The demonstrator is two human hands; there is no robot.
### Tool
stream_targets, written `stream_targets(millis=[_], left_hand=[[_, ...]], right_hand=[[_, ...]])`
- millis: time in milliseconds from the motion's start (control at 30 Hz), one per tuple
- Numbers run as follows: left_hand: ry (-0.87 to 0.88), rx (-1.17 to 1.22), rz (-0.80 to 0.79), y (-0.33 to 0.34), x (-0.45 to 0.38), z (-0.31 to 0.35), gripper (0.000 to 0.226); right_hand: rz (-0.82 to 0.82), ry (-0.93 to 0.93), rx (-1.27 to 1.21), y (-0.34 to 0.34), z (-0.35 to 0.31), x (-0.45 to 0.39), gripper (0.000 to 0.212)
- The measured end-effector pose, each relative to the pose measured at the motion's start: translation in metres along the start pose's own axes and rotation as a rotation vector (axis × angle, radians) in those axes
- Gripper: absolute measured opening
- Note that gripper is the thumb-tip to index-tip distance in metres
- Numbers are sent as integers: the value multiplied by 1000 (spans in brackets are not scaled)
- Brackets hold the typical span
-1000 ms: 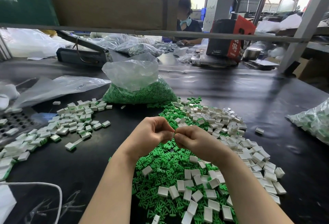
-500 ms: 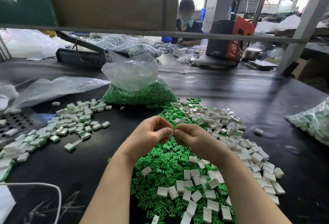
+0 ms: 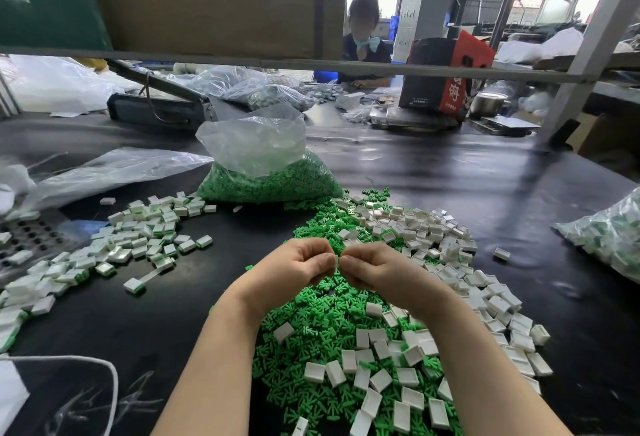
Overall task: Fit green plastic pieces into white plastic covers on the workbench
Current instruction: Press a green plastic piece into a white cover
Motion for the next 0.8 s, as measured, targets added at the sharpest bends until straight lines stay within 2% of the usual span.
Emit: stream_targets(millis=[300,567,800], left_hand=[[-4,-97,-47,0,-1,-10,17],[35,-83,20,-5,-3,-6,22],[124,-90,124,-10,-7,4,15]], right_hand=[[-74,-35,98,8,-4,4,35],[-20,-22,77,4,-2,0,33],[47,159,-282,3,11,-1,37]])
Point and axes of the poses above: each hand's wrist, its own x-axis away from the middle knuckle, its own y-axis out of the palm, z = x × y, the point moved 10 cm from there along -x, towards the middle knuckle, and after that the axes turned 9 degrees about z, right-handed, at the moved point
